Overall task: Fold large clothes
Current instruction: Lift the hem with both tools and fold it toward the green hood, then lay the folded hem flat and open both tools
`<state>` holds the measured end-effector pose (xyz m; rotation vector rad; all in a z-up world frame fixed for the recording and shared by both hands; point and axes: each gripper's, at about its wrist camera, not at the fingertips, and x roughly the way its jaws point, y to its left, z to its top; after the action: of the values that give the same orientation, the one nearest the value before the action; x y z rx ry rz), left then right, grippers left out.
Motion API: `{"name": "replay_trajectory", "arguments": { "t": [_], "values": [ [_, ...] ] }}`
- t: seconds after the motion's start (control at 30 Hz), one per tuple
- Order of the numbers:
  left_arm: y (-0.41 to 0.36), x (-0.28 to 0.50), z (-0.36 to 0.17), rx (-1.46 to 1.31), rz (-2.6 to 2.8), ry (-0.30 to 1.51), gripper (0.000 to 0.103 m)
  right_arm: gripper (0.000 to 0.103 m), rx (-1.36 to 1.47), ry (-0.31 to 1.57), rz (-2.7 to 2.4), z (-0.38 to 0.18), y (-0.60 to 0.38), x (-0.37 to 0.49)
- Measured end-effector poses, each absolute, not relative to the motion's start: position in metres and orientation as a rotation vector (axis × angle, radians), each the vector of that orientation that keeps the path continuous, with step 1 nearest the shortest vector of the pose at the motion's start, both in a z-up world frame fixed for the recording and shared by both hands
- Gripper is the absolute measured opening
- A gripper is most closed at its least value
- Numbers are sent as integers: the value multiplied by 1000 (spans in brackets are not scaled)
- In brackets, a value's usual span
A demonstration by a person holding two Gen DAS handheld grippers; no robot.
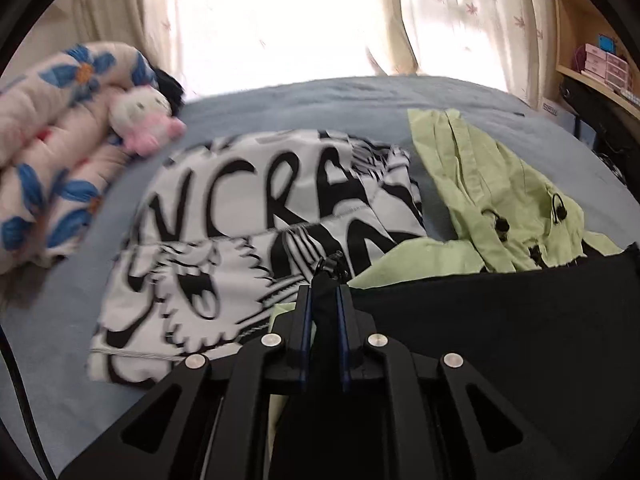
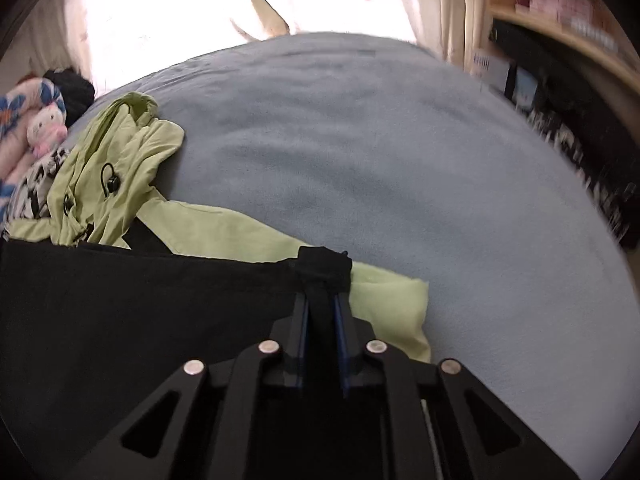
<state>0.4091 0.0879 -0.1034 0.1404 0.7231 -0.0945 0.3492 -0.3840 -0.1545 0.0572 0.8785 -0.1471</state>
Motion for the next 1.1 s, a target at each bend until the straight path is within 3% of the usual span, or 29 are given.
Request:
{"name": "replay_trajectory", "arguments": {
  "t": [0.2, 0.3, 0.4, 0.47, 0.53, 0.63, 0.67, 0.8, 0.93, 1.1],
  "values": [
    [90, 397, -87, 148, 32, 619, 8, 7, 36, 725, -219, -124, -367, 352],
    [82, 417, -120, 200, 83, 699, 9, 9, -10, 853, -272, -160, -360, 379],
    [69, 425, -145, 274, 146, 714, 14, 21, -76, 945, -328, -190, -350, 388],
    [61, 422, -142, 326, 175, 695, 20, 27, -78, 939, -340, -182, -348, 382],
    [64, 415, -130, 313, 154, 702, 33, 36, -60, 919, -333, -171, -349, 373],
    [75, 394, -105, 219, 146, 699, 53, 38, -11, 866, -309, -146, -339, 352],
    [76, 385, -96, 175, 125, 703, 55, 38, 20, 856, -281, -139, -331, 346],
    [55, 341, -83, 26, -34, 783, 59, 38, 143, 865, -77, -128, -275, 323],
    [19, 297, -109, -10, -145, 889, 59, 38, 173, 875, 166, -135, -200, 293],
    [4, 261, -155, 143, -91, 912, 60, 38, -46, 927, 155, -163, -172, 271]
  ]
}}
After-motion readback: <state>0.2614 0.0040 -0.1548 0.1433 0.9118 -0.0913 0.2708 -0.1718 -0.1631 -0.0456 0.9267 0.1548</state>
